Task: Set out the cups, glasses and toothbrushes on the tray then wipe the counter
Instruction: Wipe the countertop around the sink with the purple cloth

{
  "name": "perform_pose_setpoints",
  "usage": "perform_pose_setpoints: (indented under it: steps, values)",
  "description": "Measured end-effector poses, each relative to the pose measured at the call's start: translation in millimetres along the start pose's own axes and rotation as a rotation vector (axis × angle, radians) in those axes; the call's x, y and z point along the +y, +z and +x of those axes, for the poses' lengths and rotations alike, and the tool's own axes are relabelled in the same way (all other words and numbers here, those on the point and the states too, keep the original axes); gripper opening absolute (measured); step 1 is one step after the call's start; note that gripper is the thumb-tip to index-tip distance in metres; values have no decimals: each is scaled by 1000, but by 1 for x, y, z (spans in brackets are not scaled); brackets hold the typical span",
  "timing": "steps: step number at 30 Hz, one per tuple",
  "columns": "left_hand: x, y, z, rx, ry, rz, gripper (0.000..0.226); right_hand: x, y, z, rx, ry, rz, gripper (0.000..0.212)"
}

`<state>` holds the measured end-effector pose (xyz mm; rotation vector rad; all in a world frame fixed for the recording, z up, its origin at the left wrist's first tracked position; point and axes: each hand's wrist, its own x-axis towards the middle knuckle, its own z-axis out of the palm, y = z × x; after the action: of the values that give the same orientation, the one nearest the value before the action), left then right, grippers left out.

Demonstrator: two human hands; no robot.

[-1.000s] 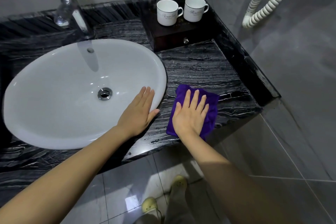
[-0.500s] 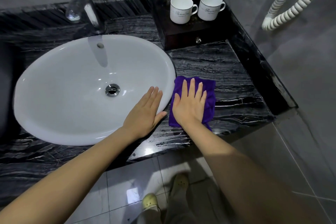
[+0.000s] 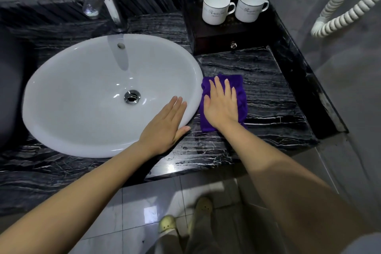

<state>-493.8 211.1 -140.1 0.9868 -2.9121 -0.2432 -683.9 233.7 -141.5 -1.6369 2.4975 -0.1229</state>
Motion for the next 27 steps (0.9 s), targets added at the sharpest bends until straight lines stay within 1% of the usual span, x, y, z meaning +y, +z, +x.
perform_pose_setpoints:
  steps: [3, 6, 11, 14, 18, 22, 27]
  values:
    - [1, 0, 1, -1, -12, 0, 78, 19, -9, 11, -71, -117, 119, 55]
    - [1, -2, 0, 2, -19, 2, 78, 33, -17, 7, -156, -182, 222, 53]
    - [0, -1, 0, 3, -13, -24, 83, 28, -14, -34, -146, -232, 175, 54]
    - [-2, -1, -9, -8, -43, -62, 93, 19, -12, -60, -139, -237, 147, 55]
    - [-9, -3, -34, -3, -68, -40, 94, -1, -2, -92, -121, -229, 101, 58]
    - [-17, -8, -51, -52, -97, -76, 105, -23, 9, -120, -83, -227, 103, 71]
    - [-26, -15, -63, -94, -95, -114, 113, -55, 17, -148, -43, -151, 101, 62]
